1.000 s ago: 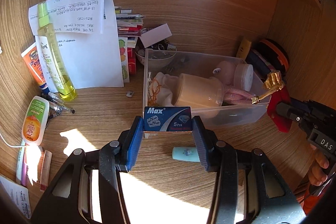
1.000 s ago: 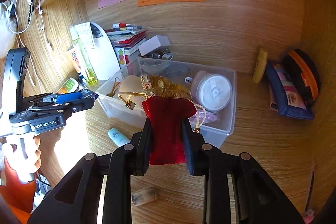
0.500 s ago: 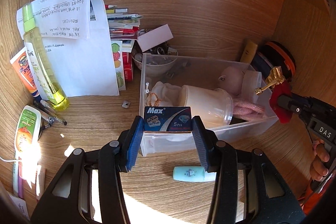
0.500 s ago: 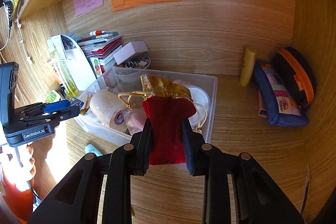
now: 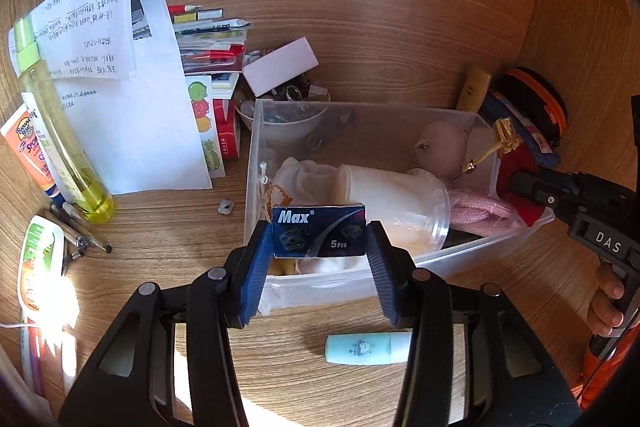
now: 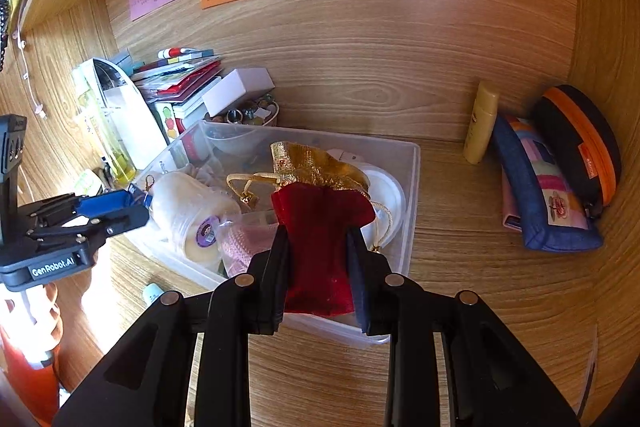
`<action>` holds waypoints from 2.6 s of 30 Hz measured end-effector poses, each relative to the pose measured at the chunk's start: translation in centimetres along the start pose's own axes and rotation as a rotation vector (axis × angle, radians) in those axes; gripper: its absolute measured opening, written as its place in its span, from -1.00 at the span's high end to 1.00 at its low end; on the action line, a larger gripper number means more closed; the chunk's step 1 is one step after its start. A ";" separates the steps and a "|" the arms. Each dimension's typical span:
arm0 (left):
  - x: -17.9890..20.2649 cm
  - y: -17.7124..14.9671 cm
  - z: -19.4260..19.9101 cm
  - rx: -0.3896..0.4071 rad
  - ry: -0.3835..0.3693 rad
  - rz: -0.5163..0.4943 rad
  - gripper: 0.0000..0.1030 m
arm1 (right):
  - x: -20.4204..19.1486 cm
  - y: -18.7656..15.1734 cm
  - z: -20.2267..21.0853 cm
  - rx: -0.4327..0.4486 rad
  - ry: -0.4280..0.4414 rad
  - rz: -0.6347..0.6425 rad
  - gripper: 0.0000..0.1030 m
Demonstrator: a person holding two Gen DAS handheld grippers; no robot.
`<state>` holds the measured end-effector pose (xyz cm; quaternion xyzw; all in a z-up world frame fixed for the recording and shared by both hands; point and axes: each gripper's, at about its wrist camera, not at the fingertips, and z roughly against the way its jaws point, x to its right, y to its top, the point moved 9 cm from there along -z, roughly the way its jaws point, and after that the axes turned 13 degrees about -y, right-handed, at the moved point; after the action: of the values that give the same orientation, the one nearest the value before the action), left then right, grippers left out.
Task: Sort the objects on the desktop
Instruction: 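Lift the Max box and red pouch and carry both over the clear box, then release the Max box and red pouch into the clear box, then move both open grippers toward the light-blue tube and small clear block, then grasp the light-blue tube with the left gripper while the right grasps the clear block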
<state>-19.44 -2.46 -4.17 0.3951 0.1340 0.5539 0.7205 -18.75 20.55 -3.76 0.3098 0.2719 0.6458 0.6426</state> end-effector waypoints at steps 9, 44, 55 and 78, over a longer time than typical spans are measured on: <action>0.5 -0.1 0.3 0.002 -0.033 -0.004 -0.04 | 0.7 -0.7 -1.4 -0.047 -0.034 -0.014 0.40; 2.1 -4.5 4.1 -0.022 0.011 -0.066 -0.44 | -3.5 -6.7 5.3 -0.071 0.026 0.116 -0.51; 1.7 -8.3 2.1 -0.154 0.017 -0.050 -0.46 | -6.6 -12.1 5.2 -0.163 0.106 0.198 -0.51; 4.2 -9.6 -2.6 -0.287 -0.008 -0.071 -0.47 | -5.8 -13.9 4.4 -0.164 0.100 0.240 0.23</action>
<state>-12.97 1.76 -11.74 0.2854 0.0645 0.5401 0.7891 -6.40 14.88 -11.57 0.2538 0.2109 0.7528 0.5696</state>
